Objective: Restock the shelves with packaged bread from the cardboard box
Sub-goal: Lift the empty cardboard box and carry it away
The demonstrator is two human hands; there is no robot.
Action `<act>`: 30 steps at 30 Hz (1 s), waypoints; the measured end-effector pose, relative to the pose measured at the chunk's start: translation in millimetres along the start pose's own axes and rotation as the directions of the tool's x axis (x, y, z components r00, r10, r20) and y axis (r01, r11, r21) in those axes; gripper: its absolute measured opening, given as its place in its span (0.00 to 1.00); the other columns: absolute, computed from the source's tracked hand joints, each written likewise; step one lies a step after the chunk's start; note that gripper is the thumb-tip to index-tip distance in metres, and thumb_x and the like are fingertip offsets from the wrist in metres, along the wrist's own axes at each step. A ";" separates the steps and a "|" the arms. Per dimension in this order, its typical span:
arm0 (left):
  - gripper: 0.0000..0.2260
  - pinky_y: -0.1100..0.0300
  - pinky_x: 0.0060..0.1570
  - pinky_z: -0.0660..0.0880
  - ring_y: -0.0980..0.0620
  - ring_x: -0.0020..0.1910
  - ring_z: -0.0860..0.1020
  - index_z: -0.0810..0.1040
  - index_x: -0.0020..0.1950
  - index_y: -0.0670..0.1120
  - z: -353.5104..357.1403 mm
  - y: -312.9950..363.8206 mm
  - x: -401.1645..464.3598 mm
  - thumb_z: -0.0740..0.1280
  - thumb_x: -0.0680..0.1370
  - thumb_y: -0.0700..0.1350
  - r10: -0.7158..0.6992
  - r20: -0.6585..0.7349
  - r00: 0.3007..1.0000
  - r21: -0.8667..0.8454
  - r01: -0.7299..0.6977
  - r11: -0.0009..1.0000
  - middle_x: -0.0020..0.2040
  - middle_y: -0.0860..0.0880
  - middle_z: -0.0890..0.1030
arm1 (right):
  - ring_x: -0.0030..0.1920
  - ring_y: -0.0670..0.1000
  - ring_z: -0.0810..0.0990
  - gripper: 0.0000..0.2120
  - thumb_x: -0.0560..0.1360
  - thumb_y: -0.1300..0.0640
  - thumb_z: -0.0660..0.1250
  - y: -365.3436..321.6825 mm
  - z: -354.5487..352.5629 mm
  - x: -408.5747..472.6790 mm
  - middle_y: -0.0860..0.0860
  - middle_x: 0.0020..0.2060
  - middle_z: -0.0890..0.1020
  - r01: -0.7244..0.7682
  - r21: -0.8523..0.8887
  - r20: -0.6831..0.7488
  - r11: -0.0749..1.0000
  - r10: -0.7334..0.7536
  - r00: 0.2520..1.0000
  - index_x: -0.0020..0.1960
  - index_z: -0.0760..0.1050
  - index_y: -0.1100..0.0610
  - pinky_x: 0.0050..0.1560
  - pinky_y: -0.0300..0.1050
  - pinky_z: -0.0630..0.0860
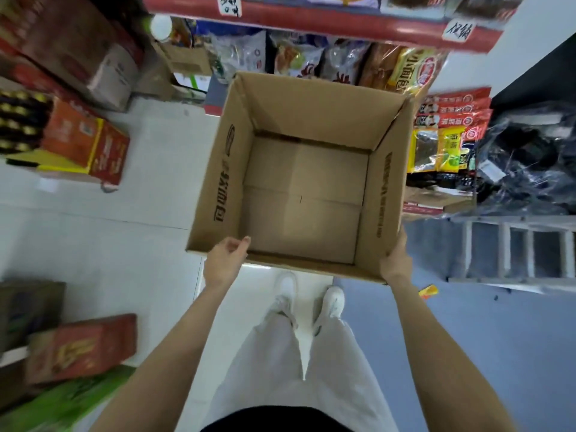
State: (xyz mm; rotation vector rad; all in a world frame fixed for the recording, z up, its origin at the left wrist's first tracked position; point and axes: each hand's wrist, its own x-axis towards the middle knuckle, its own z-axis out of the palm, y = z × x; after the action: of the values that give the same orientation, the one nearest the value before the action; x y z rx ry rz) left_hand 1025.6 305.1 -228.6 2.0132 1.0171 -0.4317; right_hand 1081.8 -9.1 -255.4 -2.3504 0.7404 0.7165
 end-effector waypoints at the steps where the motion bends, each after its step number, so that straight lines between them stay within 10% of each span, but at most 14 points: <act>1: 0.17 0.50 0.53 0.76 0.47 0.45 0.81 0.78 0.44 0.46 2.9 -11.2 -5.5 0.64 0.75 0.60 -0.049 0.024 0.999 0.002 0.049 0.999 0.38 0.50 0.82 | 0.53 0.69 0.75 0.35 0.75 0.67 0.54 0.1 -0.7 -2.9 0.67 0.55 0.77 0.013 -0.001 0.005 1.000 -0.013 1.000 0.77 0.45 0.48 0.50 0.58 0.72; 8: 0.35 0.54 0.44 0.80 0.44 0.56 0.78 0.55 0.73 0.53 28.2 -29.8 -50.1 0.68 0.73 0.60 -0.229 0.418 0.879 -0.533 0.442 0.722 0.63 0.46 0.72 | 0.46 0.60 0.77 0.33 0.74 0.63 0.60 6.6 14.7 -58.1 0.55 0.46 0.79 0.148 0.250 0.006 0.957 -0.155 0.988 0.74 0.54 0.43 0.45 0.51 0.73; 14: 0.44 0.49 0.56 0.77 0.45 0.67 0.69 0.46 0.76 0.58 30.5 -42.8 -73.8 0.73 0.71 0.53 -0.159 0.119 0.980 -0.734 0.194 0.650 0.73 0.49 0.62 | 0.33 0.55 0.75 0.37 0.72 0.65 0.59 11.1 33.7 -117.4 0.49 0.32 0.75 0.210 0.332 0.030 0.920 -0.233 0.972 0.73 0.53 0.36 0.43 0.55 0.77; 21: 0.43 0.52 0.51 0.79 0.47 0.66 0.70 0.52 0.76 0.57 -20.4 -87.3 -98.8 0.75 0.70 0.46 -0.246 -0.104 0.964 -0.823 0.056 0.566 0.71 0.49 0.65 | 0.40 0.66 0.80 0.37 0.74 0.65 0.60 -15.9 60.4 -161.6 0.57 0.44 0.83 0.251 0.347 0.252 0.904 -0.348 0.903 0.71 0.53 0.31 0.42 0.65 0.78; 30: 0.37 0.49 0.49 0.80 0.50 0.54 0.74 0.52 0.74 0.53 -140.9 -143.7 -62.6 0.70 0.73 0.39 -0.352 -0.268 0.897 -0.878 -0.076 0.473 0.68 0.48 0.64 | 0.52 0.52 0.79 0.36 0.74 0.62 0.64 -143.8 129.2 -219.7 0.50 0.59 0.78 0.368 0.344 0.376 0.864 -0.486 0.789 0.74 0.53 0.39 0.51 0.58 0.79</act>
State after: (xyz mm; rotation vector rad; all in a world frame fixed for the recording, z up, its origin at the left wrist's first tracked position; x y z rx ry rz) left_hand 866.0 433.9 -179.8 1.0465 1.3093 0.4481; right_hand 978.5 246.5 -157.1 -1.9036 0.0664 0.8560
